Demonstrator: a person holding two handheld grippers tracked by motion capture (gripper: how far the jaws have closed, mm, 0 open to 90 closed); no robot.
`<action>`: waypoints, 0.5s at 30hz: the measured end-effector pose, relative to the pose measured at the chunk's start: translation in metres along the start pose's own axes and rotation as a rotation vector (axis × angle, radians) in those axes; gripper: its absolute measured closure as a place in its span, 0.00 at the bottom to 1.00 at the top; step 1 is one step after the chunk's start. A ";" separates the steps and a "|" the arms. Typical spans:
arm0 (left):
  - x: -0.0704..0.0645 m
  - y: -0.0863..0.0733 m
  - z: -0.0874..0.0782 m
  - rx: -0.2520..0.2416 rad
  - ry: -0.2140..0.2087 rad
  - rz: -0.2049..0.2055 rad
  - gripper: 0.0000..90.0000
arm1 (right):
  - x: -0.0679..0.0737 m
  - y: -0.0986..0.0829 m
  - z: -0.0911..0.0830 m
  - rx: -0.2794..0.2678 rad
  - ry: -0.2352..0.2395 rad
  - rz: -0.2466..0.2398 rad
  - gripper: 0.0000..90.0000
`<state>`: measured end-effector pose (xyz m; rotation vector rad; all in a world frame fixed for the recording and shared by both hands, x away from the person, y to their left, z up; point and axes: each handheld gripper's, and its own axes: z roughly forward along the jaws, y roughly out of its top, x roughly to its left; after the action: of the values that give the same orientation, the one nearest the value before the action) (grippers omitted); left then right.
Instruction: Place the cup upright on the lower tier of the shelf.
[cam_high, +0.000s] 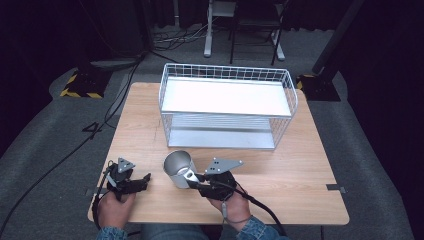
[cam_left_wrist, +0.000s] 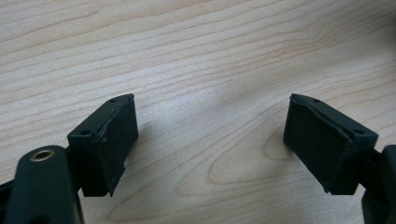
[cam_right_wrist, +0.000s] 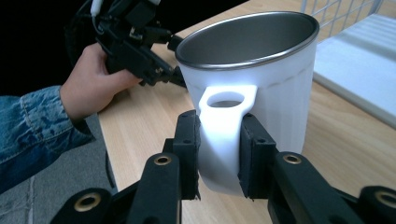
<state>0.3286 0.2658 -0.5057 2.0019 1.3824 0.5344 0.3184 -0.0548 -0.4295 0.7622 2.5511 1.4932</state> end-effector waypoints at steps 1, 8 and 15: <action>0.000 0.000 0.000 -0.001 0.000 0.001 0.20 | -0.001 0.001 -0.001 -0.004 -0.002 0.003 0.80; 0.000 0.000 0.000 0.001 -0.001 0.003 0.20 | -0.009 0.009 -0.004 -0.031 -0.018 0.015 0.80; 0.001 0.001 0.001 0.003 0.003 0.003 0.20 | -0.024 0.022 -0.005 -0.068 -0.052 0.036 0.80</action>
<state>0.3301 0.2659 -0.5053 2.0063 1.3830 0.5376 0.3462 -0.0608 -0.4122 0.8313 2.4483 1.5414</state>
